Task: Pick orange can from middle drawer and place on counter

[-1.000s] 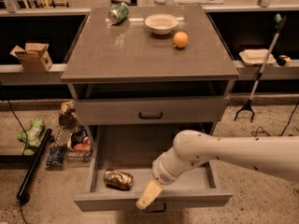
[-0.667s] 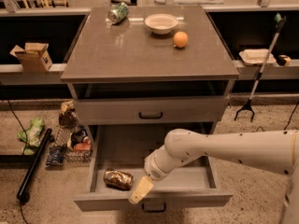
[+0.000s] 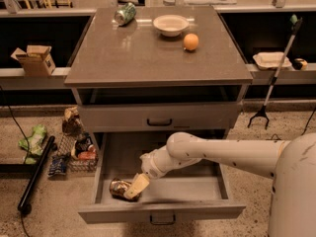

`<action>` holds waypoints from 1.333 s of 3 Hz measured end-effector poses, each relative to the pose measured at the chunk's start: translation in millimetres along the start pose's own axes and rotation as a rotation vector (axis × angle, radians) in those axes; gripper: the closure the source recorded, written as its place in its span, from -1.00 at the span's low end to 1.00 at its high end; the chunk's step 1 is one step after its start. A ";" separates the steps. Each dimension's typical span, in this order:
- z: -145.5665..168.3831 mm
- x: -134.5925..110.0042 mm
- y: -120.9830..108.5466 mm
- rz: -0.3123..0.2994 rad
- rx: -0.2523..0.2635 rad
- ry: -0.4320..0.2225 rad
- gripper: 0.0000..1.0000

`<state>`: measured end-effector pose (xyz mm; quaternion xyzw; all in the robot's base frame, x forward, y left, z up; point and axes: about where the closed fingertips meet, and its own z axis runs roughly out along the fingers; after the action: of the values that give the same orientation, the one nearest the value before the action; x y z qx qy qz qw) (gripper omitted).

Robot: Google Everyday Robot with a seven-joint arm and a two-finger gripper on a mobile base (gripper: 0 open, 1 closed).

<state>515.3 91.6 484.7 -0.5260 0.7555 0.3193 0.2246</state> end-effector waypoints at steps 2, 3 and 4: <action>18.4 -5.0 -11.8 -0.006 0.006 -0.031 -1.00; 37.8 -9.3 -25.9 -0.009 0.032 -0.043 -1.00; 67.8 -6.7 -41.0 0.000 0.034 -0.055 -1.00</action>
Offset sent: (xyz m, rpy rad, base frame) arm 0.0364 0.0323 -0.0306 0.0713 -0.0450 -0.0268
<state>556.4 134.8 432.0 -0.5131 0.7544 0.3210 0.2541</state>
